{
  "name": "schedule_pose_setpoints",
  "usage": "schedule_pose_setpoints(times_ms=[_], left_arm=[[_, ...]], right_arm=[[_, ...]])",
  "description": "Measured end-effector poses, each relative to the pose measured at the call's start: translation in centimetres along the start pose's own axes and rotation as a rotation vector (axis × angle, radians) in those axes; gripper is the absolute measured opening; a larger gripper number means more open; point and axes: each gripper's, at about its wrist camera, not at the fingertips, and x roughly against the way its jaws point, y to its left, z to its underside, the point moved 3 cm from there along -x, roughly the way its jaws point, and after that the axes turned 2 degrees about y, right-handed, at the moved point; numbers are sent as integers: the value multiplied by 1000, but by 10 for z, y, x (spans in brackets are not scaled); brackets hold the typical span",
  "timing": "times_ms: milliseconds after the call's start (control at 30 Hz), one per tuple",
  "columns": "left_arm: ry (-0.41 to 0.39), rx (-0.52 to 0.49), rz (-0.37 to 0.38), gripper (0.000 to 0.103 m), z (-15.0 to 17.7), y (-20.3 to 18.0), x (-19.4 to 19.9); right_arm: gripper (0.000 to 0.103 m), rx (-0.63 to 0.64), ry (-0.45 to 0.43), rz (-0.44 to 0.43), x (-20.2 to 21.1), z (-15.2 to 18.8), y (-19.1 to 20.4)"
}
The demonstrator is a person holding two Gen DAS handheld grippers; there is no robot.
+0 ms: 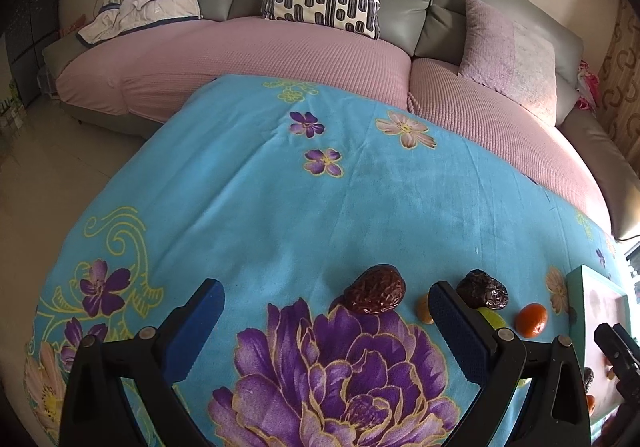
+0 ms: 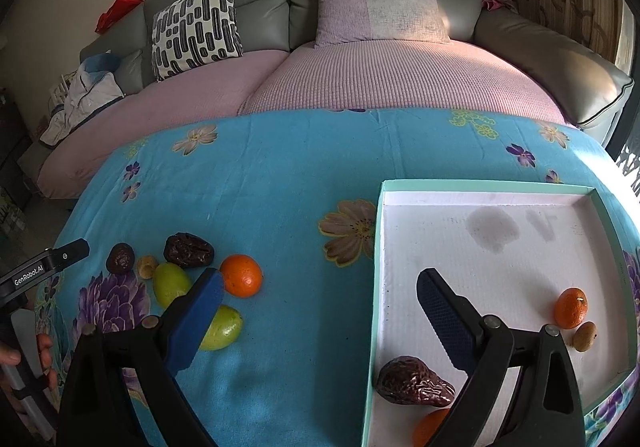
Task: Organize fruits
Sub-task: 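Withdraw both grippers from the tray back toward the remaining fruits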
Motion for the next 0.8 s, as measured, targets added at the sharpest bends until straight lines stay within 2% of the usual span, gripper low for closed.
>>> schedule_pose_setpoints(times_ms=[233, 367, 667, 800], left_arm=[[-45, 71, -20, 103, -3, 19, 1], [-20, 102, 9, 103, -3, 24, -4], [-15, -26, 5, 103, -3, -3, -12], [17, -65, 28, 103, -2, -13, -23]], right_arm=[[97, 42, 30, -26, -12, 3, 21], [97, 76, 63, -43, -23, 12, 32], [97, 140, 121, -76, -42, 28, 52], [97, 162, 144, -89, -48, 33, 59]])
